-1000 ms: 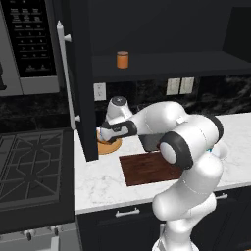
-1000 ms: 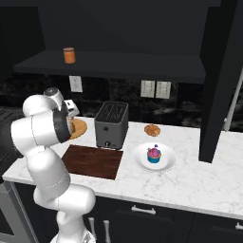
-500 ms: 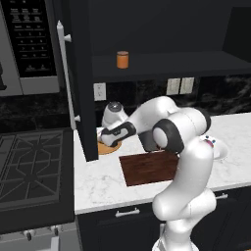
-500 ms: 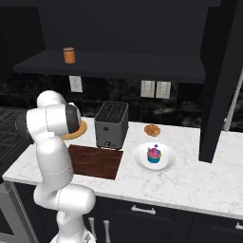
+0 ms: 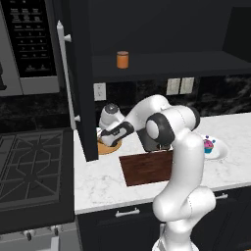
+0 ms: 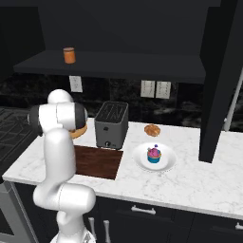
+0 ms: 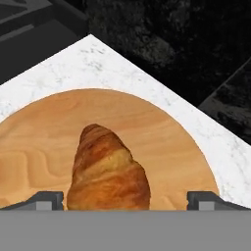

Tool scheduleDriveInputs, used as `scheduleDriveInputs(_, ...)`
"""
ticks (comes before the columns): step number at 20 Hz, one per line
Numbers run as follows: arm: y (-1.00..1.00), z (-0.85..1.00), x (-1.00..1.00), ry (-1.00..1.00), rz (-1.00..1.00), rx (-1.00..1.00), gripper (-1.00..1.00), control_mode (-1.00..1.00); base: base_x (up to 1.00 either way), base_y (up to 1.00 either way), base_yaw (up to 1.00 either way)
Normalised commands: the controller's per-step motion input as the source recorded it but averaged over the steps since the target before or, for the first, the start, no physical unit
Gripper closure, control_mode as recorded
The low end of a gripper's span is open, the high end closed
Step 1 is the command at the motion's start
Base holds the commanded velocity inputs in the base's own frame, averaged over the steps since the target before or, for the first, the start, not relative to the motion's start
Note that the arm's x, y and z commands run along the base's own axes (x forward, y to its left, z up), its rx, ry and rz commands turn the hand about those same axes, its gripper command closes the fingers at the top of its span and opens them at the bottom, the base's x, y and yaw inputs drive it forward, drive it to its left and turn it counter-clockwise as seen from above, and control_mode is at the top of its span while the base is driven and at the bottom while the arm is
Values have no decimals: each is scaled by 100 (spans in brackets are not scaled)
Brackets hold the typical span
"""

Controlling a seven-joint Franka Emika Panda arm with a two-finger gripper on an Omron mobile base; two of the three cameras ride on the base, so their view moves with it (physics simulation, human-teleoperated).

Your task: From the different types of pastries on the counter, select a croissant and place it on the cutting board. Then retrieve a jar of jam from the cabinet and place it alongside the croissant on the cutting board.

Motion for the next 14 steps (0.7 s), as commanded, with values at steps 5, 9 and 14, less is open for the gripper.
scheduleDriveInputs(5, 5, -30, 38, 0, 2, 0, -100, -100, 0, 0, 0)
scheduleDriveInputs(9, 3, -39, 29, 0, 3, 0, 100, -100, 0, 0, 0)
scheduleDriveInputs(14, 3, -42, 15, 17, 3, 0, 100, -100, 0, 0, 0)
